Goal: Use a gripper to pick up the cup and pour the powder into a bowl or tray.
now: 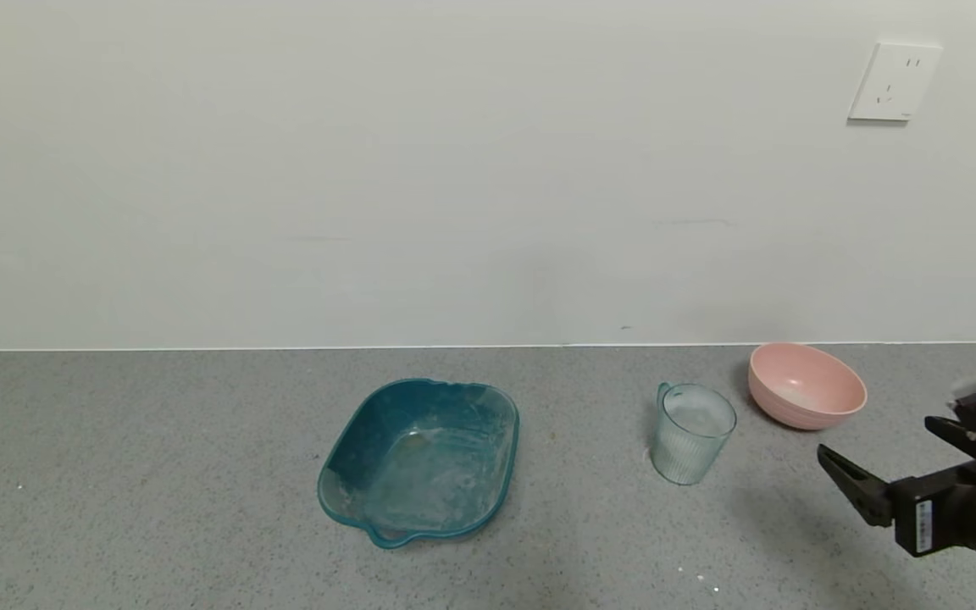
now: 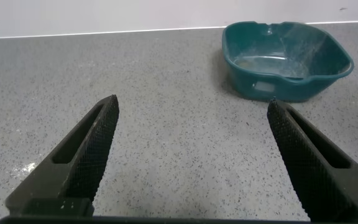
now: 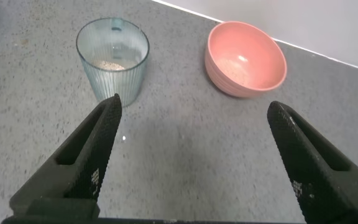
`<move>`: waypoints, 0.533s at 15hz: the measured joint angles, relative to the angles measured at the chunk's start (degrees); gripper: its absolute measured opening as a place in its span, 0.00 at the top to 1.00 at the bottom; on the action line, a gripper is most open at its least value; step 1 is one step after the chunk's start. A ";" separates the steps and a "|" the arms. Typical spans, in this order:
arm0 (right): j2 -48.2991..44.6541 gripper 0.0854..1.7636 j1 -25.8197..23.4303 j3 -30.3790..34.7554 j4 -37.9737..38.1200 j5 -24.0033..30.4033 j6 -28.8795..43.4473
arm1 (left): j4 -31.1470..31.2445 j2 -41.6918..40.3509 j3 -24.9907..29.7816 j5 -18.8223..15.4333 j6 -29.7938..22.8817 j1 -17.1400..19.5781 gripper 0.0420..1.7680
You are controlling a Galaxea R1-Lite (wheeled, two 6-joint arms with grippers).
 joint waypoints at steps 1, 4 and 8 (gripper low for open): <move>-3.52 0.04 -0.35 0.21 3.39 -0.02 -0.05 | 0.00 0.00 0.00 0.00 0.02 0.00 0.03; -16.01 0.04 -4.57 0.35 14.58 3.18 -0.06 | 0.00 0.00 0.00 0.00 0.00 0.00 0.03; -32.39 0.04 -12.04 0.60 26.01 11.61 -0.05 | 0.01 0.00 0.00 -0.02 0.00 0.00 0.03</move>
